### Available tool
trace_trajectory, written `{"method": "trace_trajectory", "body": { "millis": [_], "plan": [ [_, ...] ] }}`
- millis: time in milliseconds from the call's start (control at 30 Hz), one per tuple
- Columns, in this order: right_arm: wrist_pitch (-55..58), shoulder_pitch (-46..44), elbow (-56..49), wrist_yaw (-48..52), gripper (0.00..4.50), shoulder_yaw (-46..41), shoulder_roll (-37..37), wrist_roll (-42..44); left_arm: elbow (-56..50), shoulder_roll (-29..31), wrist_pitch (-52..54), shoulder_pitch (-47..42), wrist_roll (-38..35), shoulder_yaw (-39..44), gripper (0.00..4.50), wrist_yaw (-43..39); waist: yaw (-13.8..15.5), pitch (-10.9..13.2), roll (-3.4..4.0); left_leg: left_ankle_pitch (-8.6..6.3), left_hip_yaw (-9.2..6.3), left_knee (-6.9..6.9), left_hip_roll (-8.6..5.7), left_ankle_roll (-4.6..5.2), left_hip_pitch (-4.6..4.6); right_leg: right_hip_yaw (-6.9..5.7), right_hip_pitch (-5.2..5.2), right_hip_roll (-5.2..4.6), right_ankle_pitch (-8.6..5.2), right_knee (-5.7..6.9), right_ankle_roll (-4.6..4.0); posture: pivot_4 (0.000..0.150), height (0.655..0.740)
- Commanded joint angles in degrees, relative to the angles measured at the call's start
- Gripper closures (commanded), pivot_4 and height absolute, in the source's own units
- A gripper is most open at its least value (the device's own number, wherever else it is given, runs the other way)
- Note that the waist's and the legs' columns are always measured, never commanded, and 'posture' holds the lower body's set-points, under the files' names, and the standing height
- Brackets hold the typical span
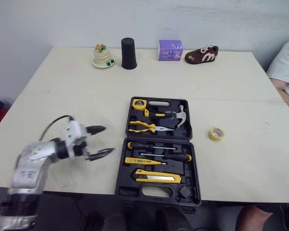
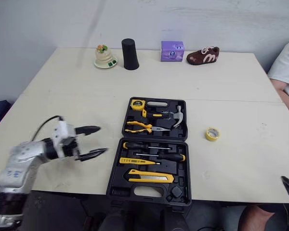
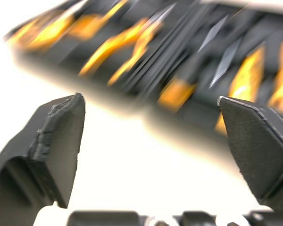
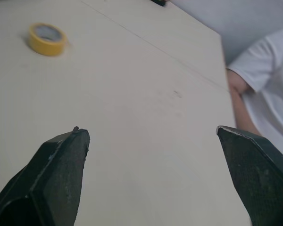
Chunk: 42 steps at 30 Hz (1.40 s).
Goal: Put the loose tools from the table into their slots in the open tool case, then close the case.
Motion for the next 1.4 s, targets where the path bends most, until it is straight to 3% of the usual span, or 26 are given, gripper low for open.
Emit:
{"method": "trace_trajectory", "body": {
  "millis": [33,133,300,467,700,867,1033,1167,1267,1400],
  "plan": [
    [-4.38,-1.15,8.10,-4.51,0.00,-2.98,-1.51,-1.82,5.32,0.72,-2.94,3.06,0.89,10.71,0.02,8.40,-0.01,0.00,0.00,-0.02,0.01,-0.01,0.00,0.00,-0.02,0.00,-0.04,-0.03,-0.01,0.00,-0.01,0.150,0.7341],
    [-7.97,-1.95,14.55,-6.15,0.00,-1.71,-2.37,-3.85,4.76,-3.48,-3.32,8.20,0.07,17.74,0.02,16.19,-0.09,-0.04,0.07,-0.04,0.05,0.00,-0.02,0.02,-0.28,0.00,-0.35,-0.11,-0.01,0.02,-0.02,0.150,0.7341],
    [-10.51,-6.48,18.11,-9.34,0.00,1.38,-3.68,-4.74,-0.86,-8.12,-0.71,12.30,-2.31,20.97,0.02,20.97,-0.04,0.05,-0.09,-0.05,0.10,0.04,-0.02,0.05,-0.38,-0.01,-0.47,-0.12,0.01,0.11,0.01,0.150,0.7341],
    [-9.64,-12.63,17.04,-10.29,0.00,5.61,-5.49,-4.12,-4.82,-7.86,0.75,11.23,-2.76,17.97,0.02,20.00,0.03,0.13,-0.17,0.14,0.09,0.16,-0.05,-0.07,-0.32,0.01,-0.46,-0.13,0.08,0.42,0.03,0.150,0.7341],
    [5.28,-16.52,-0.39,-4.43,0.00,14.07,-8.75,2.69,-15.30,-5.99,3.84,7.18,-8.62,8.55,0.02,8.90,0.04,0.11,0.10,0.24,0.09,0.15,-0.04,-0.05,-0.48,0.01,-0.58,-0.07,0.10,0.47,0.05,0.150,0.7341],
    [18.15,-16.78,-10.58,5.88,0.00,20.86,-20.02,4.69,-21.26,-3.81,11.50,-0.75,-12.62,-0.82,0.02,3.68,0.13,0.29,0.24,0.37,0.09,0.24,-0.02,-0.28,-0.80,0.03,-0.86,0.05,0.16,0.40,0.17,0.150,0.7341],
    [37.64,-21.13,-14.55,4.92,0.00,25.57,-30.39,4.82,-27.59,-3.89,18.95,-6.43,-18.36,-6.17,0.02,2.04,0.09,0.42,0.16,0.37,0.08,0.30,-0.01,-0.28,-0.85,0.04,-0.82,0.10,0.17,0.28,0.19,0.150,0.7341],
    [49.85,-25.44,-19.03,9.95,0.00,31.60,-39.12,7.50,-31.12,-4.28,22.49,-9.34,-21.81,-8.94,0.02,0.67,-0.02,0.48,0.21,0.40,0.08,0.41,0.01,-0.30,-0.93,0.08,-0.92,0.14,0.19,0.32,0.25,0.150,0.7341],
    [53.05,-32.78,-20.35,13.29,0.00,40.18,-43.32,6.77,-32.62,-4.63,24.00,-11.19,-23.03,-10.98,0.02,0.06,0.03,0.50,0.20,0.45,0.06,0.40,0.13,-0.38,-0.91,0.08,-0.91,0.30,0.19,0.30,0.24,0.150,0.7341],
    [53.49,-49.31,-17.53,17.55,0.00,56.12,-41.61,0.03,-32.59,-5.87,24.60,-13.63,-22.90,-13.16,0.02,-0.15,-0.03,0.69,0.15,0.45,0.08,0.59,0.15,-0.39,-0.93,0.12,-0.93,0.30,0.19,0.37,0.24,0.150,0.7341]
  ]
}}
